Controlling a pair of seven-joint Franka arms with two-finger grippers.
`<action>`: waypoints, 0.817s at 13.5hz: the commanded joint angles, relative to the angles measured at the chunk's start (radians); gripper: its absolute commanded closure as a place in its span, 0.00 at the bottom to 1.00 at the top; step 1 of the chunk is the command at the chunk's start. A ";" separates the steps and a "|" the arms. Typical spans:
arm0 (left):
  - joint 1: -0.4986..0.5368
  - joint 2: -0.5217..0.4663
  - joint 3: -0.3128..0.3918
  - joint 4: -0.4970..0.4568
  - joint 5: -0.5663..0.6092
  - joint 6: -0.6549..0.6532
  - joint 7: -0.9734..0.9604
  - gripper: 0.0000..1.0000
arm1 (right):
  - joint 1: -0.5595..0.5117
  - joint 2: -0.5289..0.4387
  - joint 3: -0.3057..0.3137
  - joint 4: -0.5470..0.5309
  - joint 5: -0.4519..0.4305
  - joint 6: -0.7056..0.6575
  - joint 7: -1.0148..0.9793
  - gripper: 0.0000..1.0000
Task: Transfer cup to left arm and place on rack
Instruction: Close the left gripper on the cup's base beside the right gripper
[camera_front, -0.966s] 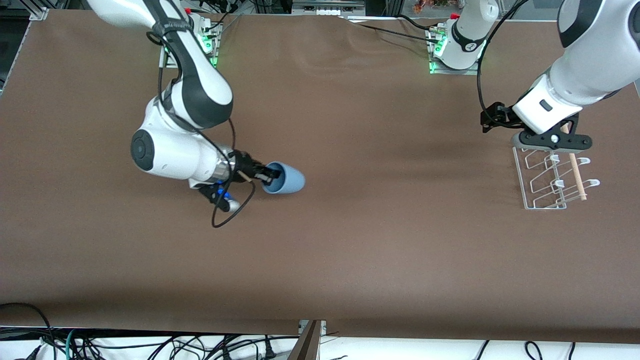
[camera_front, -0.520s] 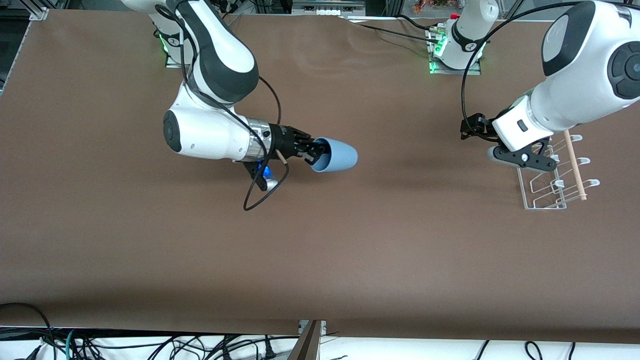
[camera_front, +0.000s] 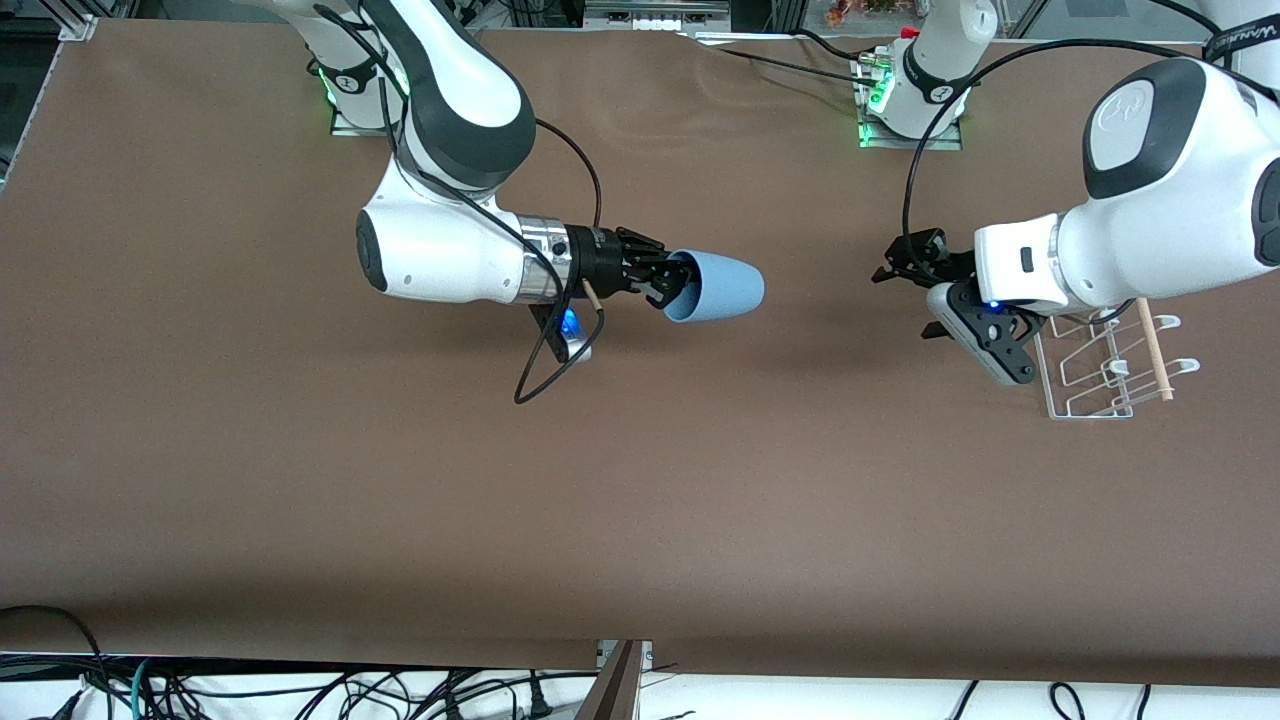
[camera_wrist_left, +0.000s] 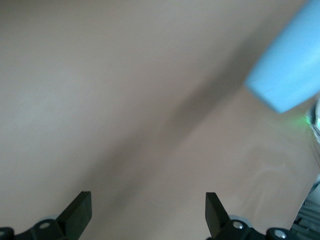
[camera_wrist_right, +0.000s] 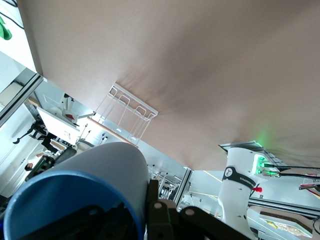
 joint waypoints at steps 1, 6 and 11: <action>-0.010 0.021 -0.020 0.017 -0.124 0.042 0.217 0.00 | 0.018 0.023 -0.006 0.032 0.021 0.001 0.013 1.00; -0.021 0.036 -0.055 0.008 -0.333 0.076 0.400 0.00 | 0.020 0.040 -0.006 0.053 0.021 0.000 0.015 1.00; -0.084 0.078 -0.087 -0.042 -0.337 0.231 0.546 0.00 | 0.018 0.048 0.008 0.075 0.022 0.010 0.022 1.00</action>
